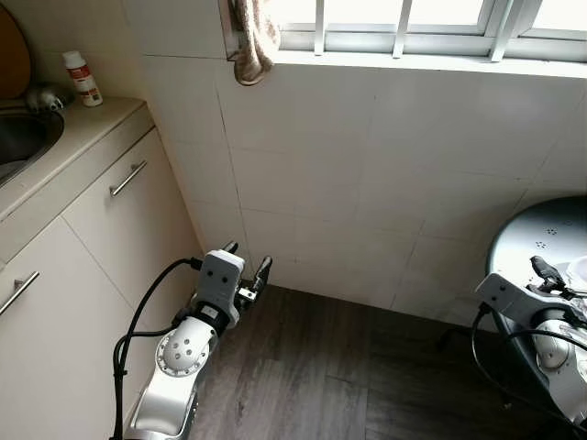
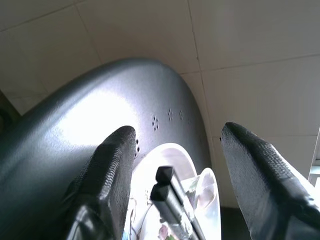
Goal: Kitchen organization
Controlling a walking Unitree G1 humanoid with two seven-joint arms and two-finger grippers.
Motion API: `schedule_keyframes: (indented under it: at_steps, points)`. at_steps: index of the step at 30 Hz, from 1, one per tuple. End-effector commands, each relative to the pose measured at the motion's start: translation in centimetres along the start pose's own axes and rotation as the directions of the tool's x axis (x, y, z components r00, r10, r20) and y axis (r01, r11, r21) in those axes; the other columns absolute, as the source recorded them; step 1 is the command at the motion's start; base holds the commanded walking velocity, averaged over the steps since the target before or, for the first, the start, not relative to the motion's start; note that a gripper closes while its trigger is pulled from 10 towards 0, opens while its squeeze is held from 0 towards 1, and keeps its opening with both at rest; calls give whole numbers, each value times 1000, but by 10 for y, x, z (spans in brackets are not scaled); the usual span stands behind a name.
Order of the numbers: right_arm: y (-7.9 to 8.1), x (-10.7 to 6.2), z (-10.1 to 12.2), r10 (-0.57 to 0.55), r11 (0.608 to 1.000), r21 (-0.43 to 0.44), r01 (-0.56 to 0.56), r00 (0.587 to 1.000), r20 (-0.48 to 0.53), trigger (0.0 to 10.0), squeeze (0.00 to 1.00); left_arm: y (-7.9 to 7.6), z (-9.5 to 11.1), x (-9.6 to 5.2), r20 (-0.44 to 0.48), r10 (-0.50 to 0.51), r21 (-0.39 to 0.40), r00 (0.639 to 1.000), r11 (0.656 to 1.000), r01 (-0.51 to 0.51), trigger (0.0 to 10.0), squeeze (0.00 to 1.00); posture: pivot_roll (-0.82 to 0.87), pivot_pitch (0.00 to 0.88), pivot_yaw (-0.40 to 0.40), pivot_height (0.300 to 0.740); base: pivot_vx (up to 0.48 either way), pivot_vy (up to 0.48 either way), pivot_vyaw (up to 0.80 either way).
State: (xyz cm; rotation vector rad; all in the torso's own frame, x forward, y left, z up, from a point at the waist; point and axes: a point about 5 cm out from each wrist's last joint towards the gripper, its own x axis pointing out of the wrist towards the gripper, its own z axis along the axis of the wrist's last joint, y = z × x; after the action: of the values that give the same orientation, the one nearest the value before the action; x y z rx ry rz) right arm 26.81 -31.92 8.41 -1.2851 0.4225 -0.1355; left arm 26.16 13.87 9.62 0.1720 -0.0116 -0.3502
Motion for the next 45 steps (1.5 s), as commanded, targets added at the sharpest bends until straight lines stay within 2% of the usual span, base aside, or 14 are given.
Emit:
schedule_keyframes:
  at_steps: [1, 9, 10, 11, 12, 13, 26, 30, 31, 32, 37, 43, 44, 45]
  points:
    - [-2, 2, -2, -9, 1000, 12, 9, 1000, -11, 10000, 0, 4, 1, 2, 7, 6, -8, 1000, 1000, -6, 10000, 0, -55, 0, 16, 740, 0, 0, 0]
    - [-8, 4, -5, -49, 999, -18, 48, 999, -20, 10000, 0, 3, 0, 3, 7, 2, -7, 1000, 1000, -2, 10000, 0, -58, 0, 16, 740, 0, 0, 0]
    - [-9, 4, -5, -52, 998, -21, 51, 998, -20, 8510, 0, 3, 0, 3, 7, 2, -7, 1000, 1000, -2, 10000, 0, -58, 0, 14, 740, 0, 0, 0]
    - [-9, 4, -5, -52, 998, -21, 51, 998, -20, 8510, 0, 3, 0, 3, 7, 2, -7, 1000, 1000, -2, 10000, 0, -58, 0, 14, 740, 0, 0, 0]
    - [-9, 5, -5, -55, 998, -23, 55, 998, -19, 392, 0, 3, 0, 3, 7, 3, -8, 1000, 1000, -3, 10000, 0, -57, 0, 13, 740, 0, 0, 0]
    - [-9, 5, -5, -55, 998, -24, 55, 998, -17, 0, 0, 3, 0, 4, 7, 3, -8, 1000, 1000, -3, 10000, 0, -57, 0, 12, 740, 0, 0, 0]
    - [-6, 4, -6, -50, 998, -46, 49, 999, -18, 0, 0, 2, -3, 5, 0, 7, -10, 1000, 1000, -7, 10000, 0, -62, 0, 8, 740, 0, 0, 0]
    - [-10, 3, -5, -94, 991, -97, 93, 996, -3, 0, 0, 1, -3, 6, -1, 10, -12, 1000, 1000, -10, 10000, 0, -63, 0, 7, 740, 0, 0, 0]
    - [-14, 2, -4, -143, 978, -153, 142, 990, 8, 0, 0, 1, -3, 5, -2, 12, -15, 1000, 1000, -12, 10000, 0, -63, 0, 5, 740, 0, 0, 0]
    - [-15, 1, -4, -160, 972, -172, 159, 987, 11, 0, 0, 1, -4, 5, -3, 13, -17, 1000, 1000, -13, 10000, 0, -63, 0, 5, 740, 0, 0, 0]
    - [-17, -2, -1, -181, 957, -224, 185, 983, 40, 0, 0, 1, -5, 5, -6, 17, -28, 1000, 999, -18, 10000, 0, -64, 0, 3, 740, 0, 0, 0]
    - [-30, -3, 3, -256, 925, -268, 268, 963, 79, 0, 0, 1, -6, 6, -10, 15, -39, 1000, 999, -16, 10000, 0, -73, 0, 5, 740, 0, 0, 0]
    - [-41, -2, 9, -303, 910, -259, 323, 946, 115, 0, 0, 0, -7, 6, -12, 15, -46, 1000, 999, -15, 10000, 0, -73, 0, 3, 740, 0, 0, 0]
    - [-44, -2, 12, -321, 905, -250, 344, 938, 130, 0, 0, 0, -7, 7, -13, 14, -48, 1000, 999, -15, 10000, 0, -74, 0, 2, 740, 0, 0, 0]
